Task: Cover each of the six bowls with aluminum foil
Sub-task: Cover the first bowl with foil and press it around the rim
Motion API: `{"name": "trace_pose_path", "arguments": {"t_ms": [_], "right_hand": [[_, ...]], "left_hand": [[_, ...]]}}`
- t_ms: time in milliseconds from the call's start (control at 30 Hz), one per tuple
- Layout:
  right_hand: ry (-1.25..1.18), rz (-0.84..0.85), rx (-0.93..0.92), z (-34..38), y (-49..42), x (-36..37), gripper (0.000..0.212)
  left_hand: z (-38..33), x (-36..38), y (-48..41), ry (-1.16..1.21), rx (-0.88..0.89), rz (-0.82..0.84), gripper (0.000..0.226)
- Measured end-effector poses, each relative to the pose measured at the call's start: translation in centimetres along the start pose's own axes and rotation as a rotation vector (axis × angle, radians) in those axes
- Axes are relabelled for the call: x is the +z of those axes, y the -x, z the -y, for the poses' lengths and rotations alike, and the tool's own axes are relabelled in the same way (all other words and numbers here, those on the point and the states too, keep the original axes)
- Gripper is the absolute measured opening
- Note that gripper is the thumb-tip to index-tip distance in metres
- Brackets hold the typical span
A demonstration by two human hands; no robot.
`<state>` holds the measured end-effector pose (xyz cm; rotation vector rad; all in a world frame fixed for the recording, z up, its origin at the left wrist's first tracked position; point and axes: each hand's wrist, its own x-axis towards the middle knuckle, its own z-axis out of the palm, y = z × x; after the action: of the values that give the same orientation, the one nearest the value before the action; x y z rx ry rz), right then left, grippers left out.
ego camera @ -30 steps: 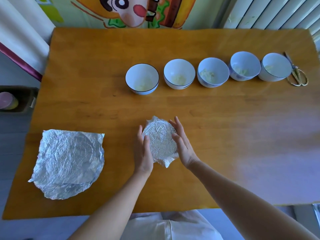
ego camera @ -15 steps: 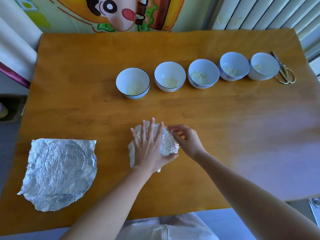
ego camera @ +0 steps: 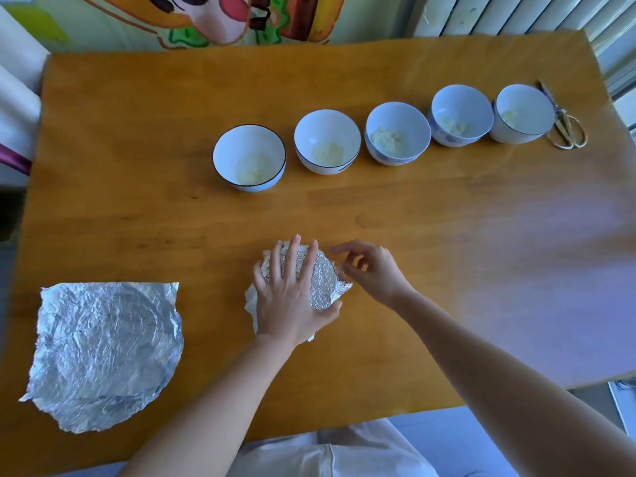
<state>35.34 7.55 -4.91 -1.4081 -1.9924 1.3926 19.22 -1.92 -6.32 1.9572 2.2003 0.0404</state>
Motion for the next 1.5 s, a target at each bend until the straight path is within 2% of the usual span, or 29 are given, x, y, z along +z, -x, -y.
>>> {"name": "trace_pose_path", "arguments": {"t_ms": [133,400,567,767,933,1100,1500], "right_hand": [[0.081,0.058,-0.037,0.3,-0.7,0.3,0.023],[0.238,-0.079,-0.13,0.0,-1.2,1.4,0.013],[-0.044,-0.111,-0.005,0.0,0.8,1.5,0.018],[-0.28,0.14,0.102,-0.7,2.5,-0.4,0.021],[-0.19,0.128,0.038,-0.7,1.9,-0.5,0.021],[-0.104,0.029,-0.034,-1.1,1.8,0.1,0.015],[-0.037,0.054,0.031,-0.9,0.2,-0.1,0.013]], "left_hand": [[0.0,0.0,0.0,0.0,-0.006,0.002,0.101],[0.0,0.0,0.0,-0.014,-0.009,0.008,0.101],[0.0,0.0,0.0,-0.01,-0.013,0.014,0.101],[0.0,0.0,0.0,-0.019,-0.015,0.015,0.103],[0.0,0.0,0.0,-0.024,-0.014,0.018,0.102],[0.0,0.0,-0.1,-0.019,-0.015,0.016,0.102],[0.1,0.1,-0.1,-0.01,-0.016,0.016,0.103]]}}
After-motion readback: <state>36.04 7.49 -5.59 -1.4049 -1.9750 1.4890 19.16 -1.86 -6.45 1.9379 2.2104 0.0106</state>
